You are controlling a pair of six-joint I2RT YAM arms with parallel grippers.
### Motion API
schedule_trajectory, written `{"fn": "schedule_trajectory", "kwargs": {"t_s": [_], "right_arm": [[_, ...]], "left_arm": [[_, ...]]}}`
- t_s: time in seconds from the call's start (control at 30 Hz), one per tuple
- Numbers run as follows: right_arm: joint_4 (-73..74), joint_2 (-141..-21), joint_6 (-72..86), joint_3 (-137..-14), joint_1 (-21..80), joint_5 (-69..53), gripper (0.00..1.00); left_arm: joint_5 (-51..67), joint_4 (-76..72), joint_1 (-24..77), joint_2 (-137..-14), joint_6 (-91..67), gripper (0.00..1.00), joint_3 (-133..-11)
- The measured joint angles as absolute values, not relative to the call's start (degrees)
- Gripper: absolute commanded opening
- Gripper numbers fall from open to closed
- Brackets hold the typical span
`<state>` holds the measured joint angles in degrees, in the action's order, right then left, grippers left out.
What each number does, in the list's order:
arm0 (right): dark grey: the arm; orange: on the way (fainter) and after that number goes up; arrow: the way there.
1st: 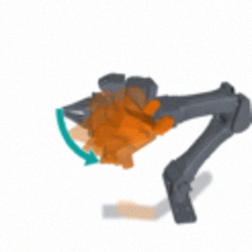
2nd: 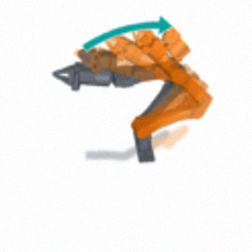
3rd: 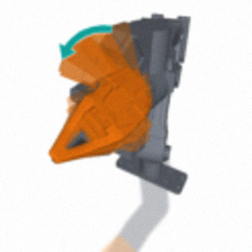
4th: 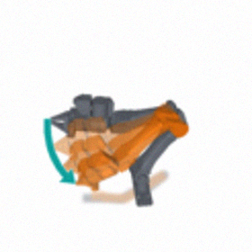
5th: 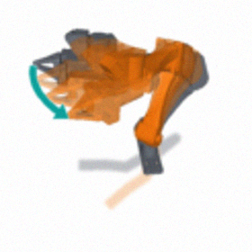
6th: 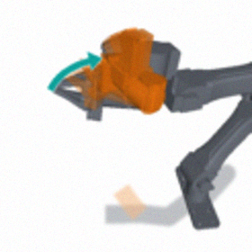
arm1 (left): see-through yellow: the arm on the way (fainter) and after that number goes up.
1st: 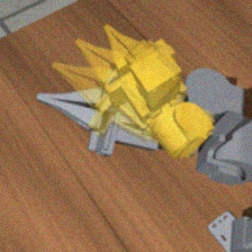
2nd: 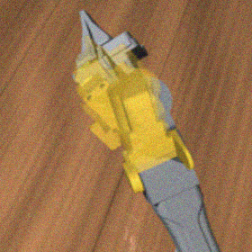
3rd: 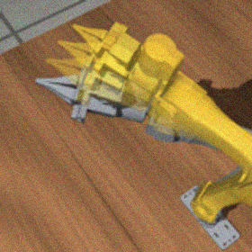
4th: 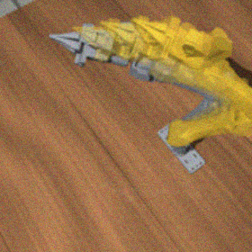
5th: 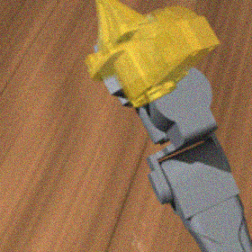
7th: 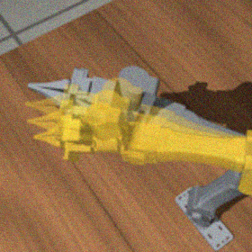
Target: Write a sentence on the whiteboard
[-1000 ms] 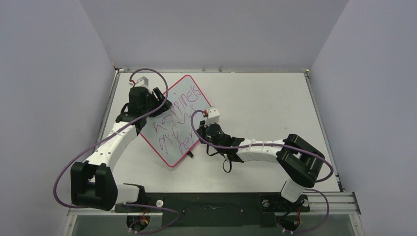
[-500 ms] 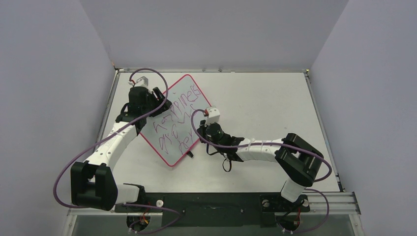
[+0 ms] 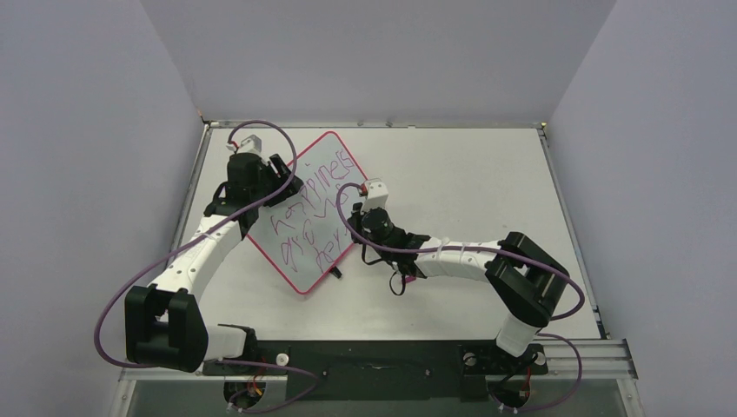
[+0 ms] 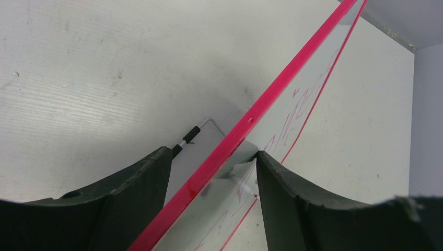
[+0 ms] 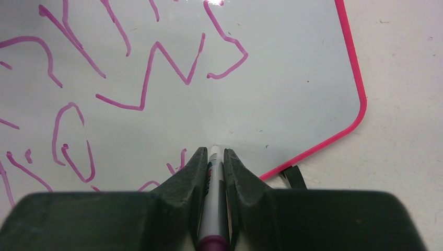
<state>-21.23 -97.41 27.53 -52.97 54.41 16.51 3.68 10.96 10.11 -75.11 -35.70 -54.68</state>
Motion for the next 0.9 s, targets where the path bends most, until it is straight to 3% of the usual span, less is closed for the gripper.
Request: {"fn": "schedule_trajectory", "kwargs": {"t_s": [0.9], "right_arm": [[-22.5,-96.9,28.32,-50.24,57.87,17.63,0.0]], "left_arm": [[3.68,10.94,10.11,-75.11,-35.64,0.46,-54.68]]}}
